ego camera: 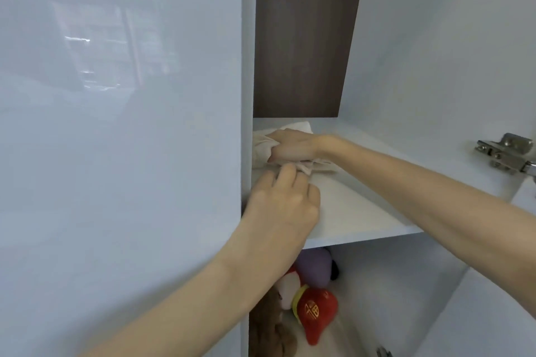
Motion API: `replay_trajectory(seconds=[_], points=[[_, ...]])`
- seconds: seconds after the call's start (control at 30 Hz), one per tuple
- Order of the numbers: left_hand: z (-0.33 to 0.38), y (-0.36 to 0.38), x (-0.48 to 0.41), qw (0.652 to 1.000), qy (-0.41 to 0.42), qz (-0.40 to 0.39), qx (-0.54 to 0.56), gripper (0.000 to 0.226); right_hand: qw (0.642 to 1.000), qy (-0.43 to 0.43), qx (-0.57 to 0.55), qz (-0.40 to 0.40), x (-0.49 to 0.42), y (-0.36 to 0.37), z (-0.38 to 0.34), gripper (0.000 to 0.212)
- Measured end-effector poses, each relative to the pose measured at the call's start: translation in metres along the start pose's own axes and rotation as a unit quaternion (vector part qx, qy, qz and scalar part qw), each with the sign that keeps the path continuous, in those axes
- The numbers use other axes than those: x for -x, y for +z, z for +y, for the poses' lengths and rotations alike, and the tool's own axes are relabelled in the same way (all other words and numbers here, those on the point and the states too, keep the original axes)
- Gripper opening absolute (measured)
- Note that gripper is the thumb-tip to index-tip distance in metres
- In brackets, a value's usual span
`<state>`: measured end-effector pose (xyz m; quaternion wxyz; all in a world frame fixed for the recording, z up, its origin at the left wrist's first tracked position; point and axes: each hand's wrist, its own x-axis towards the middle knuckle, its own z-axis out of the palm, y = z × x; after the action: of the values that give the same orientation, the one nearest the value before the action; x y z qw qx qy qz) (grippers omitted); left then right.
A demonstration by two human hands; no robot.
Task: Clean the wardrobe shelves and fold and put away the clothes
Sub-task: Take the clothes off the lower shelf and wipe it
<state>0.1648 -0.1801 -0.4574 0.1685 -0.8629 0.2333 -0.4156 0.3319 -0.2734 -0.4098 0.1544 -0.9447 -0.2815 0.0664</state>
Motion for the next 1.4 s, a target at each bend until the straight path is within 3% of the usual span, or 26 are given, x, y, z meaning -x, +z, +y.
replay_trajectory(seconds=[0.23, 0.4, 0.63, 0.87, 0.97, 1.1, 1.23, 1.4], points=[[0.001, -0.006, 0.006, 0.997, 0.011, -0.042, 0.066, 0.023, 0.998, -0.014, -0.012, -0.056, 0.047, -0.008, -0.010, 0.042], [-0.004, -0.022, 0.008, 0.983, 0.068, -0.080, 0.148, 0.028, 0.996, -0.025, -0.032, -0.085, 0.066, -0.010, -0.019, 0.044], [-0.055, -0.086, 0.025, 0.968, 0.187, -0.085, 0.144, 0.025, 0.982, 0.027, 0.011, -0.185, 0.102, -0.008, -0.046, 0.056], [-0.106, -0.150, 0.018, 0.975, 0.140, -0.136, 0.109, 0.036, 0.966, 0.084, -0.069, -0.234, 0.166, -0.021, -0.084, 0.044], [-0.123, -0.176, 0.003, 0.981, 0.096, -0.123, 0.115, 0.045, 0.951, 0.102, -0.119, -0.267, 0.189, -0.032, -0.094, 0.033], [-0.145, -0.204, -0.029, 0.993, 0.020, -0.053, 0.100, 0.052, 0.943, 0.156, -0.236, -0.172, 0.218, -0.058, -0.081, 0.010], [-0.157, -0.214, -0.056, 0.997, -0.055, 0.022, 0.049, 0.070, 0.980, 0.126, -0.148, -0.029, 0.239, -0.111, -0.050, 0.047], [-0.159, -0.208, -0.072, 0.995, -0.101, 0.015, 0.009, 0.072, 0.973, 0.181, -0.093, 0.105, 0.230, -0.126, 0.010, 0.064]])
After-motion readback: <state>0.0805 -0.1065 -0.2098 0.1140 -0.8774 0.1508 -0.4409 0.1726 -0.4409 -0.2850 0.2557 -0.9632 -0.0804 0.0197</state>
